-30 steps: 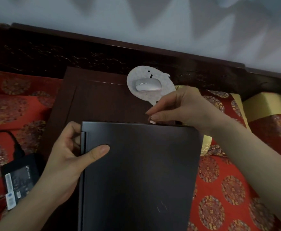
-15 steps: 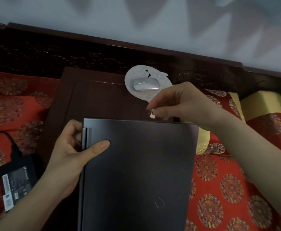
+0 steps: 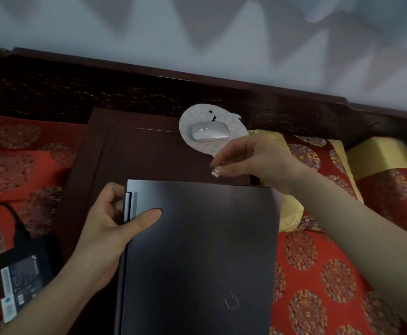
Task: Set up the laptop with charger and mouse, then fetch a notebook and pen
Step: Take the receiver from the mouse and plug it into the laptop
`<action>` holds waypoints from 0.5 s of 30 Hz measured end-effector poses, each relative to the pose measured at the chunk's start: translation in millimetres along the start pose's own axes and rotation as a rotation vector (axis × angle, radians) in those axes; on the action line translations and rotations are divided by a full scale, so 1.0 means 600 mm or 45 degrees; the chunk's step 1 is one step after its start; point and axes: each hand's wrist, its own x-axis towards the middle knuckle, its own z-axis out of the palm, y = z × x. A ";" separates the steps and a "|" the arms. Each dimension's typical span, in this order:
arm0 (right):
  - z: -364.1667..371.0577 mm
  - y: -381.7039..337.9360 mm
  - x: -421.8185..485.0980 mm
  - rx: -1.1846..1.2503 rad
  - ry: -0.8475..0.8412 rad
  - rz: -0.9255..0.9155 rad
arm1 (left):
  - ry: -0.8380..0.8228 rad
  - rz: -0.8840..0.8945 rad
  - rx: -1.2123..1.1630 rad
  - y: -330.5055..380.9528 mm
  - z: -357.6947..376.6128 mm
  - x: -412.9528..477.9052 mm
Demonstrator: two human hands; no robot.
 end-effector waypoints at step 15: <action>0.000 0.003 0.007 -0.068 -0.064 -0.013 | 0.019 0.000 0.000 -0.007 -0.001 0.010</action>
